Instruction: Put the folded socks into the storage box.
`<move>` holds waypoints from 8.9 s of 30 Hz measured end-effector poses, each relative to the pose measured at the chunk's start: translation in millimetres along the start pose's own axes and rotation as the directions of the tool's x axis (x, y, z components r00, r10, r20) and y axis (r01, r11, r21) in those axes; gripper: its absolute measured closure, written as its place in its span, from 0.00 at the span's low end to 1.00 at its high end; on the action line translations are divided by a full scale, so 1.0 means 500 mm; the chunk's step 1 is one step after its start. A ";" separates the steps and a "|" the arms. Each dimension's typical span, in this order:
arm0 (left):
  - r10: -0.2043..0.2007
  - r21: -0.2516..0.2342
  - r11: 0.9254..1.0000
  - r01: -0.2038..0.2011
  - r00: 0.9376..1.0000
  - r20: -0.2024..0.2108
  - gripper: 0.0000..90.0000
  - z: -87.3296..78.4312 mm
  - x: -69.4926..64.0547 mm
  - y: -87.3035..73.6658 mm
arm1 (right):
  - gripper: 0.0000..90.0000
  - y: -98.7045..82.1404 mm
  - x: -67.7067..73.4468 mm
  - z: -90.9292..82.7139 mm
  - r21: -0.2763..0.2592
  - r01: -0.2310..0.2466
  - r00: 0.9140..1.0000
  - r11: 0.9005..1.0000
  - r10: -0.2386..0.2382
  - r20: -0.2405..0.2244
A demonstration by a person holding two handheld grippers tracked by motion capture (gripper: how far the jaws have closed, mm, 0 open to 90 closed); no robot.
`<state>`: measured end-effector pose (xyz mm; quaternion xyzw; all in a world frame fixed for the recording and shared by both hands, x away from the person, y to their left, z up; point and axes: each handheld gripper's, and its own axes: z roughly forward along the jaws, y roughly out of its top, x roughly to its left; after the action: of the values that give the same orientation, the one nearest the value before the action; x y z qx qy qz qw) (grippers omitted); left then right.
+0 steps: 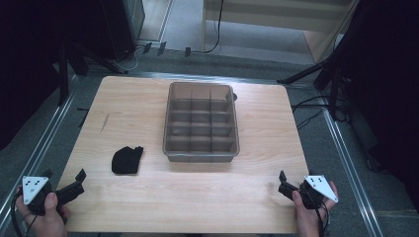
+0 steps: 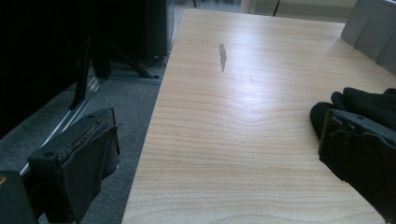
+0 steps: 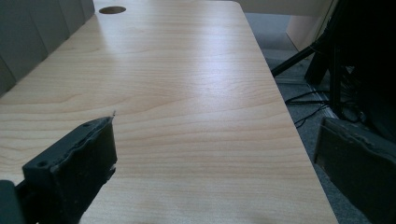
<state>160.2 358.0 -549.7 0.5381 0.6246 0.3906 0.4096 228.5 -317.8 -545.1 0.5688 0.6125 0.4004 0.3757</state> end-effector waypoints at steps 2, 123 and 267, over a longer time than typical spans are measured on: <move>0.000 -0.002 1.000 0.000 1.000 -0.001 0.00 0.000 -0.001 0.001 | 0.00 0.000 -0.001 0.001 0.000 0.000 1.000 1.000 0.000 -0.001; -0.200 0.904 0.427 0.019 0.977 0.074 0.82 0.238 -0.294 0.395 | 0.00 0.002 0.002 0.006 0.029 0.020 0.998 0.999 -0.018 -0.053; -0.015 0.857 0.513 0.049 0.999 -0.048 0.00 0.218 -0.174 0.345 | 0.00 0.004 0.002 0.010 0.049 0.017 0.997 0.999 -0.013 -0.075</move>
<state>329.8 296.7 -420.5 0.6517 0.7528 0.0334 0.0870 233.6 -316.7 -545.3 0.5579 0.6401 0.4033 0.3412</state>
